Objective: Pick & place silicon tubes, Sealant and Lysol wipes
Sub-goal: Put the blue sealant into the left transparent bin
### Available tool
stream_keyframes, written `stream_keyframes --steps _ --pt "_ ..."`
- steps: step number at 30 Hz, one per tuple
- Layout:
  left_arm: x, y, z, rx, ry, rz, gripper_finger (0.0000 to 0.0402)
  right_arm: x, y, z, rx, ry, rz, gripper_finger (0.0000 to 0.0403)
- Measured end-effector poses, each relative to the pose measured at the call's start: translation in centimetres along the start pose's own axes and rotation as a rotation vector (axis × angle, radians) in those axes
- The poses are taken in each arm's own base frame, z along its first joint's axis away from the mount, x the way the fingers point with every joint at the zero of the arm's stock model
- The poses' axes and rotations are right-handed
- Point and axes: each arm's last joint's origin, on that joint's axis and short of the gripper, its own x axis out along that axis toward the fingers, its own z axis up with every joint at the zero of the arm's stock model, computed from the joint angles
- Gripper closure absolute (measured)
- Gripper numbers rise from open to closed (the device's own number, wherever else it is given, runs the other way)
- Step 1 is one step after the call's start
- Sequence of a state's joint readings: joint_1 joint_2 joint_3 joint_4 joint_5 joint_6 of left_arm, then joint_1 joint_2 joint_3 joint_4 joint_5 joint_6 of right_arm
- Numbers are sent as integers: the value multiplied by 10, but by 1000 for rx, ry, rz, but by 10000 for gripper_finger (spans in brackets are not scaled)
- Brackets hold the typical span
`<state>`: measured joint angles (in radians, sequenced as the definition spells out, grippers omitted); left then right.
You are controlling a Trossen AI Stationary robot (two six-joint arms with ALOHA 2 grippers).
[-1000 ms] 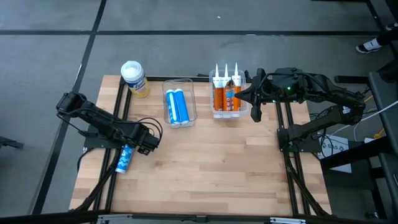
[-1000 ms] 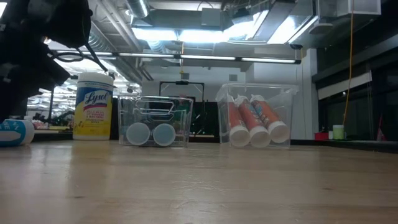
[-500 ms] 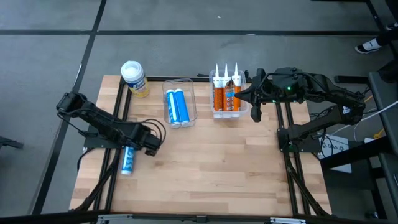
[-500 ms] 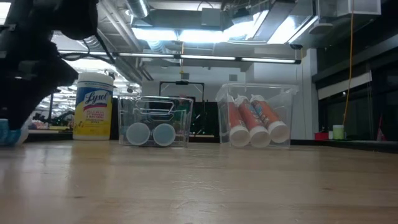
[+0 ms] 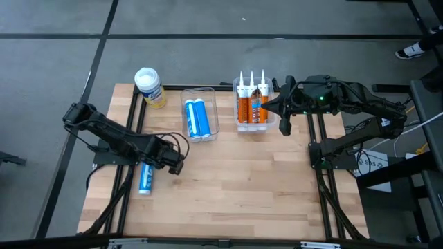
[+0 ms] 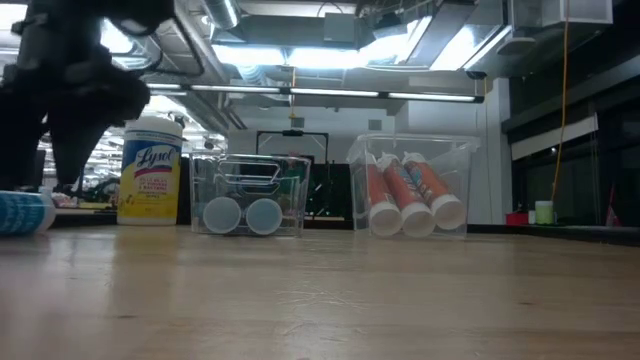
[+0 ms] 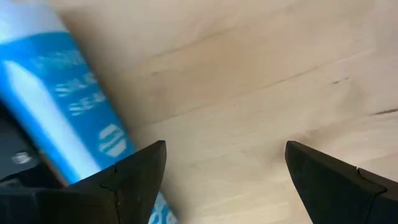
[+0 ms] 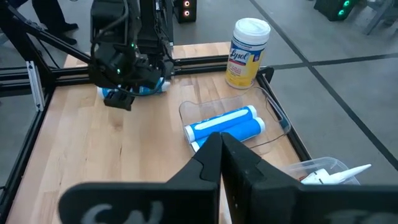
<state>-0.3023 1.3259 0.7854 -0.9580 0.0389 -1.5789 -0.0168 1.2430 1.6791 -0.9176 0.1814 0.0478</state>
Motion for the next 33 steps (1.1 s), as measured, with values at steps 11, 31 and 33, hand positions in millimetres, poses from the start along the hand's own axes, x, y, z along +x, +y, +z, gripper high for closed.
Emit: stream_keyframes --steps 11,31,33 --pt "-27 10 -3 -28 -50 187 80 0 0 0 -5 0 0 391" --pt "10 5 -46 -86 -42 455 80 0 0 0 -12 0 0 391" --pt "14 4 -49 -88 -46 470 80 0 0 0 -16 0 0 391"
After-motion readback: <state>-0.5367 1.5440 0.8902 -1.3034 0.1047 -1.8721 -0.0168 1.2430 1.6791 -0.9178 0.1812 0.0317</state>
